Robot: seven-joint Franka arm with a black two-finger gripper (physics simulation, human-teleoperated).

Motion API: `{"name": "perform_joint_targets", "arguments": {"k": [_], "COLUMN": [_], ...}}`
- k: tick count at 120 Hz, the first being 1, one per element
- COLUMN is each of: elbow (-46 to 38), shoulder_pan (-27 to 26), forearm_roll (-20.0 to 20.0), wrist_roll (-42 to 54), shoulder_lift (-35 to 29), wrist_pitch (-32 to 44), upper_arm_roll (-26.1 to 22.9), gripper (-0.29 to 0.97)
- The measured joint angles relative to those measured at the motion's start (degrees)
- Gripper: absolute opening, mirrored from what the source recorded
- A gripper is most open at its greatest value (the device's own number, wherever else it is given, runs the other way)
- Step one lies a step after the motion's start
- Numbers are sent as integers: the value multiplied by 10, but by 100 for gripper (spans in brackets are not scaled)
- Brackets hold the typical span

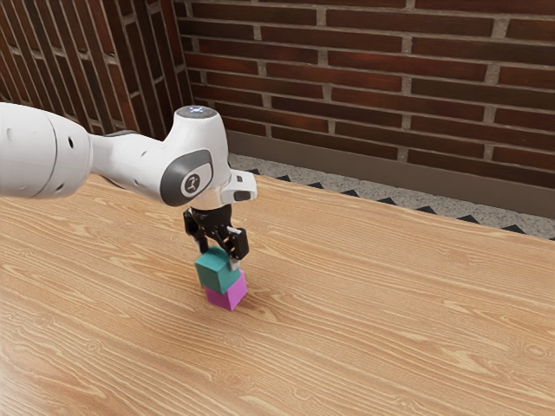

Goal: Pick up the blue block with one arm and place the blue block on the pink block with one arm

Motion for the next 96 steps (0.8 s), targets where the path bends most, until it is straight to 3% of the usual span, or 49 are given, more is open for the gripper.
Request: {"name": "perform_joint_targets", "arguments": {"k": [30, 55, 96], "elbow": [6, 125, 134], "shoulder_pan": [0, -3, 2], "forearm_roll": [0, 2, 2], "wrist_roll": [7, 11, 16], "shoulder_lift": [-4, -41, -54], "wrist_pitch": [-3, -72, -149], "upper_arm_roll": [0, -4, -2], "gripper": [67, 67, 68]}}
